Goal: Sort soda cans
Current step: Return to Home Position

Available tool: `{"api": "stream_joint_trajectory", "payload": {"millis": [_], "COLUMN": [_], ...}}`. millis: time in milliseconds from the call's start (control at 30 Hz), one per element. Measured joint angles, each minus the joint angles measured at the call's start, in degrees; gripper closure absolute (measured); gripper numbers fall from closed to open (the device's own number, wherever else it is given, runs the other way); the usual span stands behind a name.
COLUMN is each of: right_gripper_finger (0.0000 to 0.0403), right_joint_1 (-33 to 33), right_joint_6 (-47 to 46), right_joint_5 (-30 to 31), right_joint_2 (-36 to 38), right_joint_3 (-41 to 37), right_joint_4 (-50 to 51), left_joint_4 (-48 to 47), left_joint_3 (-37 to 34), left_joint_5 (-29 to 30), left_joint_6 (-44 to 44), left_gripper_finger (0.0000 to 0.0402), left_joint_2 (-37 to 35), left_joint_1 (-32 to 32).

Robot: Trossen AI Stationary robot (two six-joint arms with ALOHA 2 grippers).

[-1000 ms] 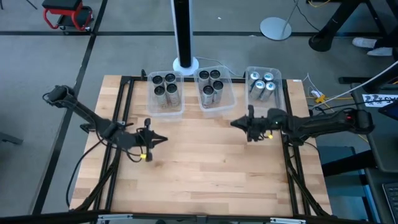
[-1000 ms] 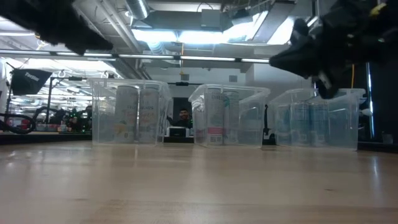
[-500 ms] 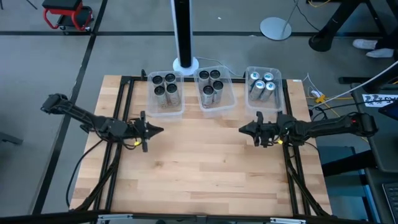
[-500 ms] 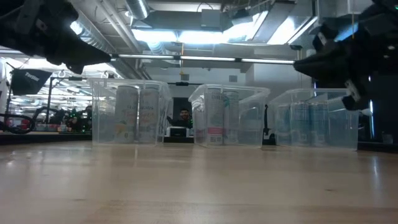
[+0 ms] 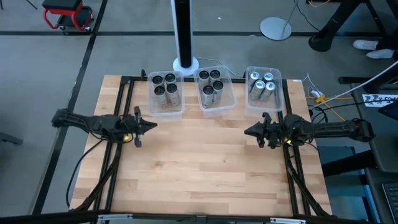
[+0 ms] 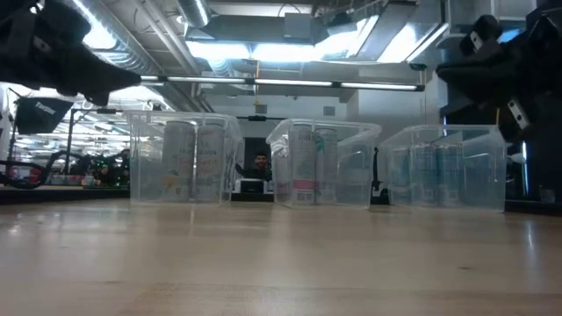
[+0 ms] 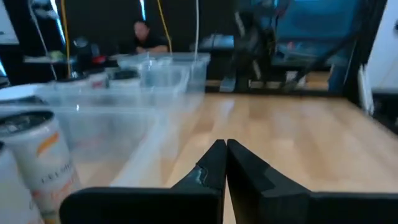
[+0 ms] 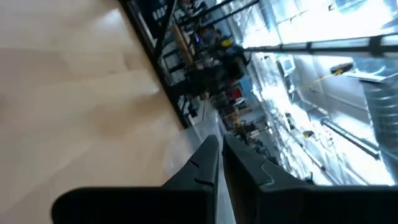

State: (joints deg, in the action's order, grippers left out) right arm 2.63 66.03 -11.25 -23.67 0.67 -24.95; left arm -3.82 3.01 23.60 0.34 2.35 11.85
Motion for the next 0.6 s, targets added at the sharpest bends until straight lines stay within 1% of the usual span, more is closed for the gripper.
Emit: {"api": "stream_joint_trajectory", "payload": {"millis": [67,233,300,367,400,500,533,600], "right_gripper_finger": [0.0378,0.0378,0.0378,0.0378,0.0378,0.0378,0.0378,0.0378], "right_joint_1": [0.0,0.0,0.0,0.0,-0.01,-0.04,-0.04,-0.04], "right_joint_6": [0.07,0.25,0.25,0.24,0.15,-2.34,-2.93,-3.5], "right_joint_5": [1.07,1.19,1.19,1.44,2.24,7.39,8.97,10.27], "right_joint_2": [1.31,3.26,3.7,3.75,3.74,3.7,3.7,3.7], "right_joint_3": [-0.02,-0.04,-0.06,-0.08,-0.09,-0.13,-0.13,-0.15], "right_joint_4": [1.52,3.89,5.62,6.68,6.74,7.22,8.38,11.73], "left_joint_4": [-0.37,-1.42,-1.59,-1.49,-1.43,-1.29,-1.26,-1.26], "left_joint_3": [0.15,0.34,0.34,0.32,0.3,0.26,0.26,0.26], "left_joint_5": [-2.71,-5.7,-7.53,-7.65,-7.49,-6.73,-6.71,-6.69], "left_joint_6": [0.18,-1.92,-2.82,-3.68,-4.21,-5.6,-5.83,-6.0], "left_gripper_finger": [0.0397,0.0396,0.0396,0.0396,0.0396,0.0396,0.0396,0.0396], "left_joint_2": [-2.46,-2.12,-2.1,-2.12,-2.1,-2.1,-2.1,-2.11], "left_joint_1": [-1.71,-5.27,-5.9,-6.2,-6.38,-6.71,-6.81,-6.79]}}
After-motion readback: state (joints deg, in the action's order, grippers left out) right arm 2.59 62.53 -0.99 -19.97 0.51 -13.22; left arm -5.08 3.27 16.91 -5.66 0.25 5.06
